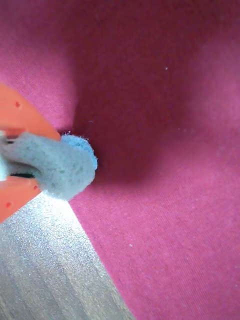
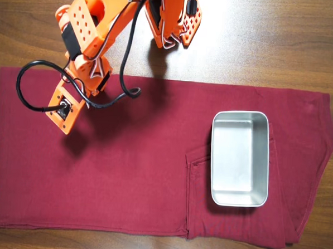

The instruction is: Grab the cube

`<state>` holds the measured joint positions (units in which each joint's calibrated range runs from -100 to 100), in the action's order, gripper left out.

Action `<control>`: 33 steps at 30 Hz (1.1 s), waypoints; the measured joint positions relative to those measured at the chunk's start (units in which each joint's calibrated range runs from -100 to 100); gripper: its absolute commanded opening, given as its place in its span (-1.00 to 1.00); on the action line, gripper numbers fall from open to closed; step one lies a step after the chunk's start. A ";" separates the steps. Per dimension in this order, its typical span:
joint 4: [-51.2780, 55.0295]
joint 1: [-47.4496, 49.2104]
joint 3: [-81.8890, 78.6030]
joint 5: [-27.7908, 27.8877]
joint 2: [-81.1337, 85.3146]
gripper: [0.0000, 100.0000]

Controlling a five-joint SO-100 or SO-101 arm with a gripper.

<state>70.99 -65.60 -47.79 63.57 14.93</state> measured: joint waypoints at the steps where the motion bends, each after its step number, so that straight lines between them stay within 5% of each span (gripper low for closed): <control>1: -1.22 0.40 -1.47 -0.24 1.13 -1.00; 8: 8.92 12.26 6.08 -3.47 9.11 -1.00; 14: 14.84 49.35 33.06 -12.21 9.29 -1.00; 21: 16.24 94.42 35.54 -20.85 3.82 -1.00; 27: 16.71 104.19 35.54 -22.52 -3.47 -0.94; 33: 16.43 103.09 35.54 -22.61 -6.16 -0.47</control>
<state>87.42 37.49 -12.25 40.95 8.77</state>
